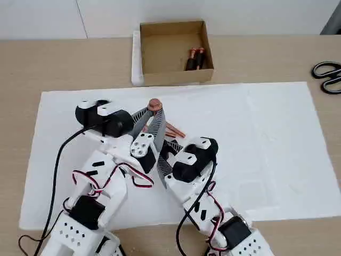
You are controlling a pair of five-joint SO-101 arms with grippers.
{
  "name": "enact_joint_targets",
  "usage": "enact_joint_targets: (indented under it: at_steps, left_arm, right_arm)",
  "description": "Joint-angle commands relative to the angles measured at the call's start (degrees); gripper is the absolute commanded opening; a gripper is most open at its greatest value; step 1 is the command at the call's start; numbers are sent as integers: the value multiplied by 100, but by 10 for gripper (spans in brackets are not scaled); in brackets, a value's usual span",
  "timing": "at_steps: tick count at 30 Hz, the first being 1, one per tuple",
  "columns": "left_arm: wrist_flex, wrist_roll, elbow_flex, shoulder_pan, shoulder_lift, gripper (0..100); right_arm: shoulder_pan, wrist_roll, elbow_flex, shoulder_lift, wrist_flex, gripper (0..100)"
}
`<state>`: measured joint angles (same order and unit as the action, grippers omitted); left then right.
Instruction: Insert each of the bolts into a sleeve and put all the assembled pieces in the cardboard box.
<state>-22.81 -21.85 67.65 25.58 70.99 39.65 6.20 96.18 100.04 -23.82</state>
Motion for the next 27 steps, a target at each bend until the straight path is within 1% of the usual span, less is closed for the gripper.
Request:
enact_joint_targets:
  at_steps: [1, 7, 18, 25, 27]
  left_arm:
    - [176, 53, 48, 79, 62, 6]
    - [176, 440, 286, 176, 70, 6]
    - [123, 440, 312, 176, 79, 6]
    - [-492, 440, 295, 132, 114, 6]
    - [-563, 440, 286, 132, 114, 6]
  right_arm:
    - [48, 35, 44, 40, -22, 4]
    - [22, 35, 44, 40, -22, 4]
    - [4, 35, 44, 40, -22, 4]
    - [-4, 35, 44, 40, -22, 4]
    - [-4, 35, 44, 40, -22, 4]
